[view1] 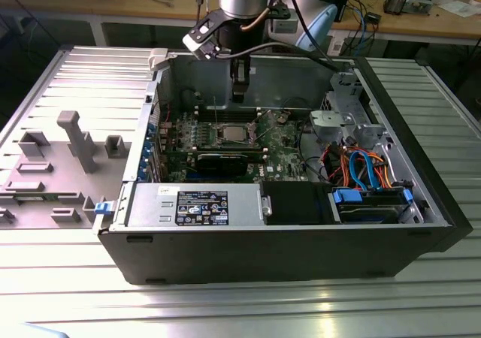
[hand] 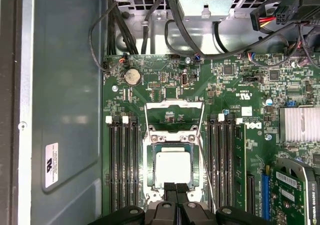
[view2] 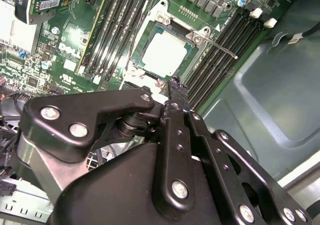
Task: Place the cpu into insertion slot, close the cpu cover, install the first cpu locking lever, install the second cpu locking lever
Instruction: 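Close the cpu cover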
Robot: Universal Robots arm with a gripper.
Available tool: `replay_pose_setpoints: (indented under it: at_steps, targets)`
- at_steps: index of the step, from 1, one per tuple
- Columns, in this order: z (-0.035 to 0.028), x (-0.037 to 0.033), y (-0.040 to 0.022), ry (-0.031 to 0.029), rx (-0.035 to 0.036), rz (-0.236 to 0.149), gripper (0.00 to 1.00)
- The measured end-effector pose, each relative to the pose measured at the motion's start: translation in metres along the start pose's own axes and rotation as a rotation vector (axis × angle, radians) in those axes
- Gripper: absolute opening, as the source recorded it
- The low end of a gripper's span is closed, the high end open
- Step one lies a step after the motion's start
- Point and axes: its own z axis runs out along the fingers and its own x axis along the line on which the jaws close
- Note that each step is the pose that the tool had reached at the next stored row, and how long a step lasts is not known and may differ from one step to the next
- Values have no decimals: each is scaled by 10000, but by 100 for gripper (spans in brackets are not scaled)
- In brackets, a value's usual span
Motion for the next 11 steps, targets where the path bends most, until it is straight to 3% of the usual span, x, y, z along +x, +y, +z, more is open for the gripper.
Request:
replay_pose_setpoints:
  at_steps: [3, 6, 11]
  targets:
    - [-43, 0, 1, 0, 0, 0, 11]
    - [-48, 0, 6, 0, 0, -3, 11]
    - [-47, 0, 87, 0, 0, -1, 11]
